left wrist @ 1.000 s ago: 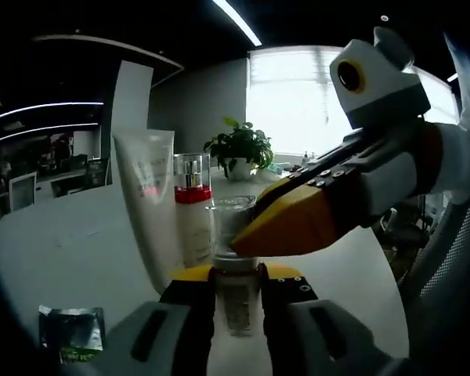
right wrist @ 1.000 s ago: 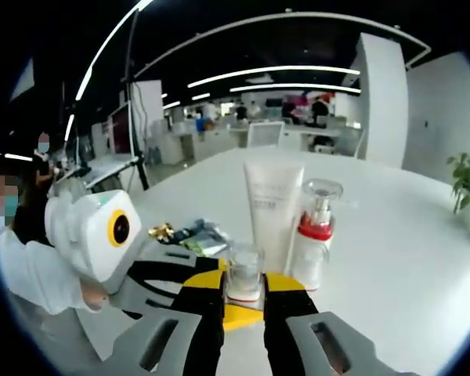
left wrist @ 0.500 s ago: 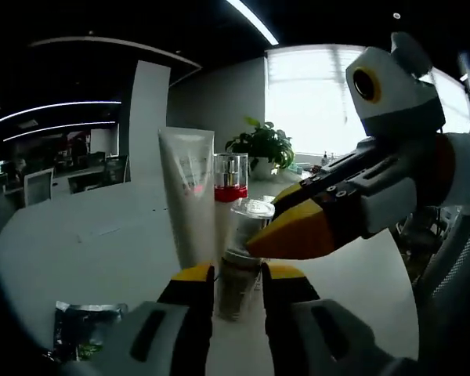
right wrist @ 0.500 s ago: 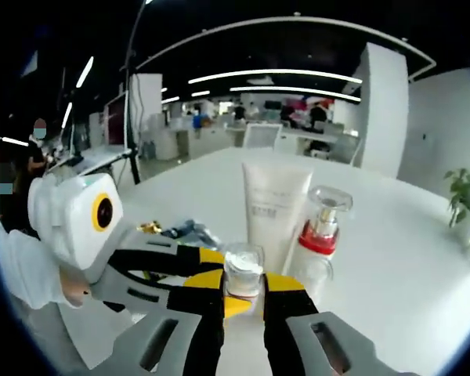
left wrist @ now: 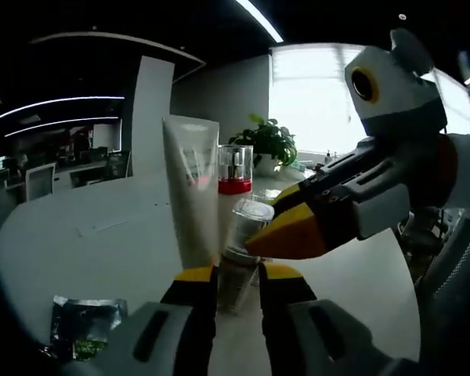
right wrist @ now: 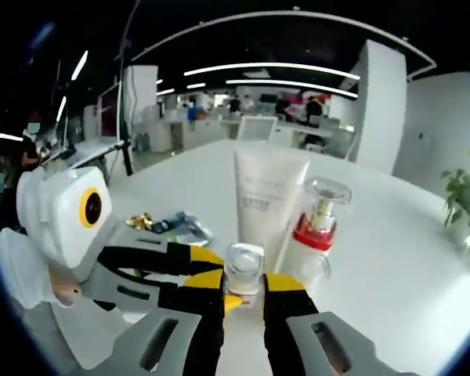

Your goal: Arrange the skincare products in the storage area until every visible bottle or jar stands upright without overlapping.

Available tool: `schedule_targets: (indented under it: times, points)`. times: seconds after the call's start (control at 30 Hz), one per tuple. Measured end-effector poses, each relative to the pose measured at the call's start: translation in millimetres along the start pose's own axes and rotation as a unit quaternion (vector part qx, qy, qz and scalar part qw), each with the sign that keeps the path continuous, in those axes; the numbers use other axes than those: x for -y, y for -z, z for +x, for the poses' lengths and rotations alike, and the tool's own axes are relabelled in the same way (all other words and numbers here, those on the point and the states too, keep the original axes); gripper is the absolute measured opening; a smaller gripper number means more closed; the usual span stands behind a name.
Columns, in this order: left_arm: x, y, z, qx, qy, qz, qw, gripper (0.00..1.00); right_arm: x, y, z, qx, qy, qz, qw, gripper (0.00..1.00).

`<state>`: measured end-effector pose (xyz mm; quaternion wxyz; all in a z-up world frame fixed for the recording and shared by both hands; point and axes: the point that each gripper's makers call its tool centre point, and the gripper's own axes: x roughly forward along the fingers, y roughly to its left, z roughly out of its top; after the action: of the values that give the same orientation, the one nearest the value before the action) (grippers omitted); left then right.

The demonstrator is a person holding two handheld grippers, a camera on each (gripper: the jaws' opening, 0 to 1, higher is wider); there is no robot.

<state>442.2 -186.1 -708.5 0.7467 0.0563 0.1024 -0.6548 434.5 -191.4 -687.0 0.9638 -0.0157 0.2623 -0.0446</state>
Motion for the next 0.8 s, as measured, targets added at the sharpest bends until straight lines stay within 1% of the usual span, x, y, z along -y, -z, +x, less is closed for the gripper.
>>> schedule_targets:
  times: [0.17, 0.27, 0.3, 0.43, 0.8]
  points:
    - [2.2, -0.9, 0.8, 0.002, 0.004, -0.007, 1.0, 0.16, -0.3, -2.8, -4.3, 0.0, -0.004, 0.008, 1.0, 0.09]
    - [3.3, 2.7, 2.3, -0.003, 0.01, -0.012, 0.9999, 0.15, -0.4, -0.7, -2.9, -0.004, -0.004, 0.008, 1.0, 0.09]
    - [3.2, 3.1, 2.3, -0.003, 0.009, -0.011, 0.9999, 0.15, 0.0, -1.5, -2.3, 0.0, -0.003, 0.007, 1.0, 0.09]
    - [3.0, 3.4, 2.7, -0.005, 0.009, -0.013, 0.9999, 0.15, -0.2, -1.3, -2.4, -0.001, -0.004, 0.007, 1.0, 0.09]
    - [4.0, 3.2, 1.3, -0.009, 0.013, -0.002, 0.9999, 0.14, 0.2, 1.9, -5.5, -0.003, -0.008, 0.006, 0.9999, 0.09]
